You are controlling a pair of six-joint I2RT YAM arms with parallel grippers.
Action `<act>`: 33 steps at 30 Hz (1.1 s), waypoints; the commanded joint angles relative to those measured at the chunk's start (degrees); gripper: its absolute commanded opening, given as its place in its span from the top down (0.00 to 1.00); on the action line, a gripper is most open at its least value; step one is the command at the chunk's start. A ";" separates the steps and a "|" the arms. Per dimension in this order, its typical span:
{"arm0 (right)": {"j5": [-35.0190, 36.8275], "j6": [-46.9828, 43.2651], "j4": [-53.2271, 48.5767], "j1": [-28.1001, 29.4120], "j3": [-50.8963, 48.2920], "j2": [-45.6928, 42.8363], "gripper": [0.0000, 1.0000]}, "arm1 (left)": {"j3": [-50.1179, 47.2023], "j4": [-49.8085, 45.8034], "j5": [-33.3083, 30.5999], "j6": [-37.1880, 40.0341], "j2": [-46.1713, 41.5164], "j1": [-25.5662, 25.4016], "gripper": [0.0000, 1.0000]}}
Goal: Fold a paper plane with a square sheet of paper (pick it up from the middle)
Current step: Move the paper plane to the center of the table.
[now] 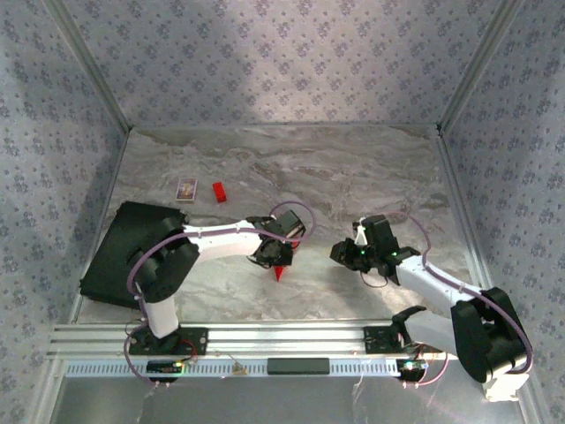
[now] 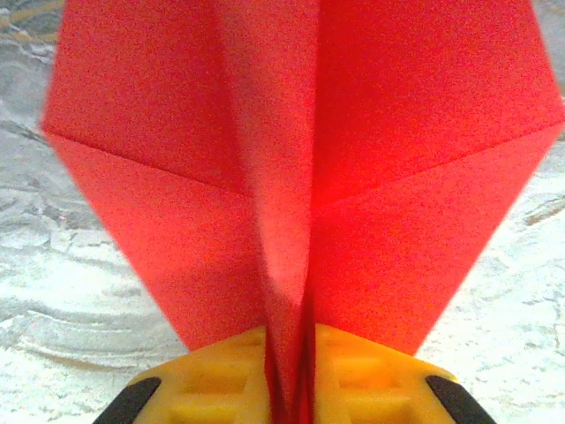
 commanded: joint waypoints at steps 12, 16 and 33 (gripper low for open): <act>0.55 0.12 0.08 0.32 -0.06 0.05 0.81 | 1.63 -2.19 -1.94 -1.09 4.61 -1.76 0.81; 0.47 -0.23 -0.35 0.05 -0.06 -0.15 0.81 | 3.88 -3.84 -2.78 -1.63 6.13 -2.11 0.76; -0.88 -1.64 -2.29 -3.25 -1.35 -3.02 0.80 | 17.16 -13.35 -4.82 -6.85 13.91 -2.95 0.69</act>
